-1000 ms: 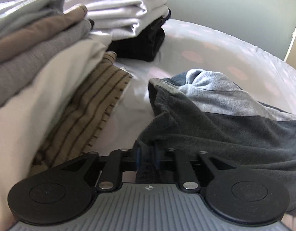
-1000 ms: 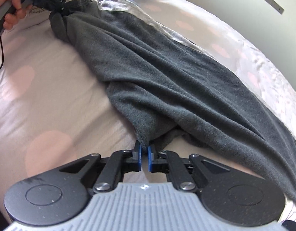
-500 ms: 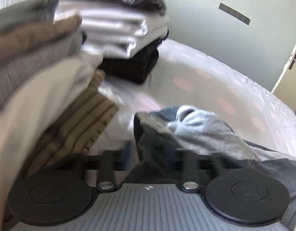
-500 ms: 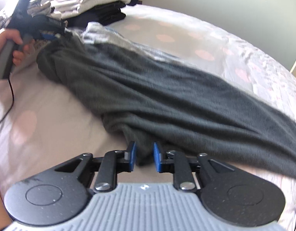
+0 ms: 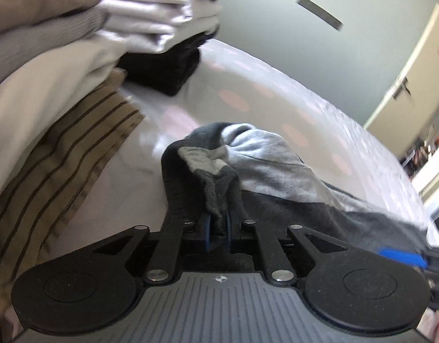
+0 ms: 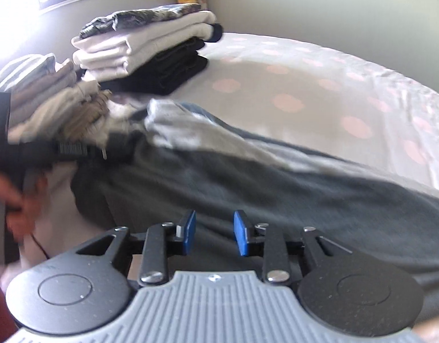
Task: Fold clothes
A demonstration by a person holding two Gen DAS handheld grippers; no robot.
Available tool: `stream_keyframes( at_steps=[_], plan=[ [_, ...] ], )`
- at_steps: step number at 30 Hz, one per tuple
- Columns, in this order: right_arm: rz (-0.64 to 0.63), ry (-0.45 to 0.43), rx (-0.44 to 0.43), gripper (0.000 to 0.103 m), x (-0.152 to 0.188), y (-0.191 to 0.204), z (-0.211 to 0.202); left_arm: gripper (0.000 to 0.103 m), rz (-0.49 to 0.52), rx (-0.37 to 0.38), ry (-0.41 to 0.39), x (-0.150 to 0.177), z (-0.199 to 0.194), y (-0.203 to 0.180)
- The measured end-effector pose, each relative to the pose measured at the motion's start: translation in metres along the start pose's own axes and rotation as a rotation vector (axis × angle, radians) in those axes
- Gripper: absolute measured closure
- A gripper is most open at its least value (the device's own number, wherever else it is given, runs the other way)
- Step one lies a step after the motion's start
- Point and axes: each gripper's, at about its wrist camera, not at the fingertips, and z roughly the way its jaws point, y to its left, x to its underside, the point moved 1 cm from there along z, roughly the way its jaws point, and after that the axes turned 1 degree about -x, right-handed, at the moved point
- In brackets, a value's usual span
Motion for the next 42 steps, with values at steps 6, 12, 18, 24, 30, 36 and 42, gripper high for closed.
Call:
stream_keyframes(
  at_steps=[6,12,18,24,30,36,42],
  plan=[
    [-0.097,-0.009,-0.106,0.071,-0.05,0.055,0.038,0.056,0.04,-0.098,-0.003,0.004,-0.014,0.003],
    [-0.174,0.035,-0.145,0.071,-0.076,0.094,0.076,0.051,-0.076,-0.101,0.134,0.01,-0.005,0.024],
    [-0.188,0.112,-0.199,0.068,-0.085,0.105,0.092,0.066,-0.095,-0.055,0.129,0.014,-0.002,0.026],
    [-0.265,0.188,-0.213,0.054,-0.099,0.12,0.108,0.069,-0.115,-0.013,0.136,0.013,0.0,0.028],
    [-0.366,0.195,-0.129,0.058,-0.123,0.123,0.141,0.063,-0.126,-0.004,0.138,0.009,0.002,0.031],
    [-0.472,0.197,-0.111,0.049,-0.132,0.113,0.167,0.046,-0.108,0.01,0.11,0.007,0.004,0.03],
    [-0.515,0.254,-0.09,0.082,-0.134,0.091,0.192,0.043,-0.062,-0.022,0.105,0.008,0.004,0.024]
  ],
)
